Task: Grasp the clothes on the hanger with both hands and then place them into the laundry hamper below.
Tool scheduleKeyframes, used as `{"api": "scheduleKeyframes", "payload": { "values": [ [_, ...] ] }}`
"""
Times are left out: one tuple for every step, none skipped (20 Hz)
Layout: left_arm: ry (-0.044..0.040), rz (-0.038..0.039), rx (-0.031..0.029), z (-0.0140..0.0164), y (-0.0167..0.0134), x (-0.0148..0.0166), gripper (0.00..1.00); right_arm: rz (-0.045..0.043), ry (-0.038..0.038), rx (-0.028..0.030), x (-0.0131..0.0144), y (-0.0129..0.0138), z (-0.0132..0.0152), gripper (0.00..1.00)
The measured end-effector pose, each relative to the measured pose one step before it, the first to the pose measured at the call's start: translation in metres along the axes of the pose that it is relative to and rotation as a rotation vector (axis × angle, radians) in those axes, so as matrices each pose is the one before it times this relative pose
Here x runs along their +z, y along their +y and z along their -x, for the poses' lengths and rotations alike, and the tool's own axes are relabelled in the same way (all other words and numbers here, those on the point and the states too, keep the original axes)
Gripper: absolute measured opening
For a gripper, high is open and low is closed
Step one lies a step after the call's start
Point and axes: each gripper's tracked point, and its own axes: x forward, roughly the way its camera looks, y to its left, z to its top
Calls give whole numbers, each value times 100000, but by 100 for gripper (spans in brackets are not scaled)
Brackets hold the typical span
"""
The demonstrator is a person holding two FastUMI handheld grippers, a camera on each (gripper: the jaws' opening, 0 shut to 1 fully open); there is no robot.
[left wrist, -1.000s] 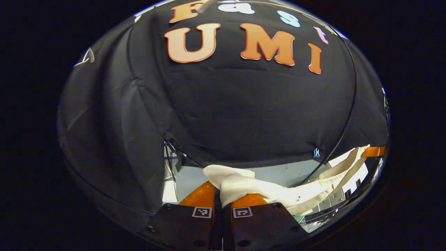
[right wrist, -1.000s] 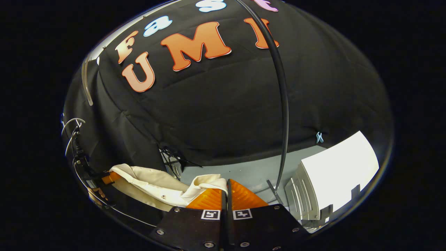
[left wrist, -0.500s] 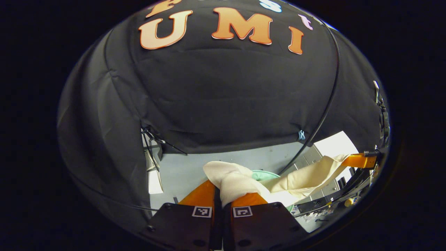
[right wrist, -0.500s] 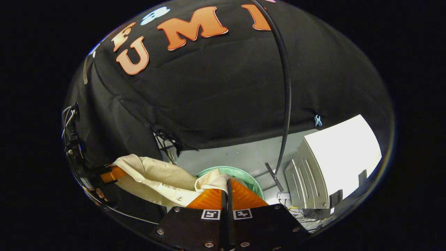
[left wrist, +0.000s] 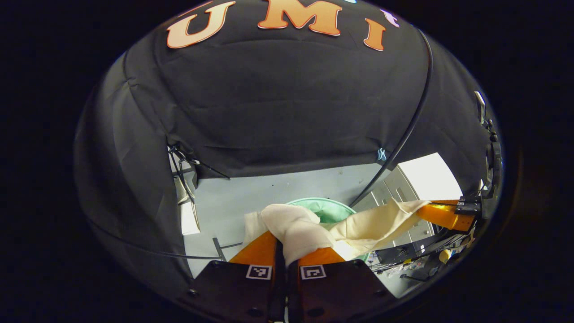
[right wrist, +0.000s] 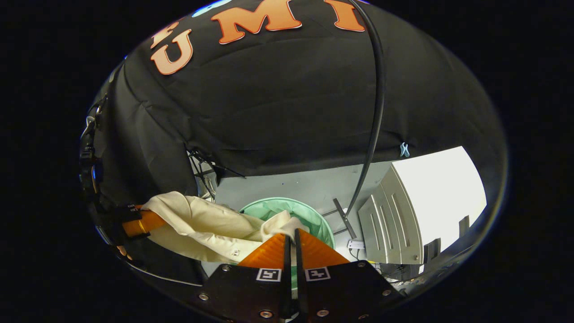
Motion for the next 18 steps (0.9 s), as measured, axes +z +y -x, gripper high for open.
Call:
{"api": "scheduleKeyframes", "payload": {
  "values": [
    [1048,-385,444,-144,-170,-184,11,-325,-941,745,217,105,54,5],
    [1930,-445,367,-86,-238,-479,12,-203,-271,476,197,111,106,5],
    [1579,-192,257,-70,-140,-372,12,-73,-400,-22,101,-269,202,6],
    [1839,67,-564,93,-389,-568,12,-85,-550,-40,281,-217,148,6],
    [1178,857,-1421,18,-747,-459,12,-341,-344,141,69,-202,306,7],
    [322,689,-35,31,-372,-167,21,-362,-34,-252,97,-344,313,0],
    [-160,-14,946,238,-27,87,27,84,19,-324,-54,-523,400,0],
    [-1017,-366,1290,278,-24,386,36,433,-224,-566,168,-533,365,11],
    [-974,-281,573,332,-159,494,37,481,-182,-608,114,-613,435,11],
    [-1035,54,958,231,-107,547,36,280,-62,-352,126,-492,412,12],
    [-1099,506,304,628,-204,575,36,68,-403,32,216,-357,511,14],
    [-1658,1007,549,497,-82,613,48,-26,-965,143,427,-361,493,17],
    [-1476,1475,506,624,-148,609,61,-199,-1784,-154,654,-549,652,19],
    [-1437,1325,676,472,-114,380,60,-247,-2272,-9,944,-357,501,23],
    [-2307,1354,971,657,-98,619,62,72,-1558,-449,717,-512,736,13],
    [-2833,1095,-788,602,-323,698,65,79,-1313,-1162,852,-644,858,29],
    [-2237,301,350,843,-239,771,82,-126,-1470,-777,754,-393,917,33],
    [-2036,-103,1301,748,67,219,100,-81,-1726,468,998,65,766,40]
  ]
}}
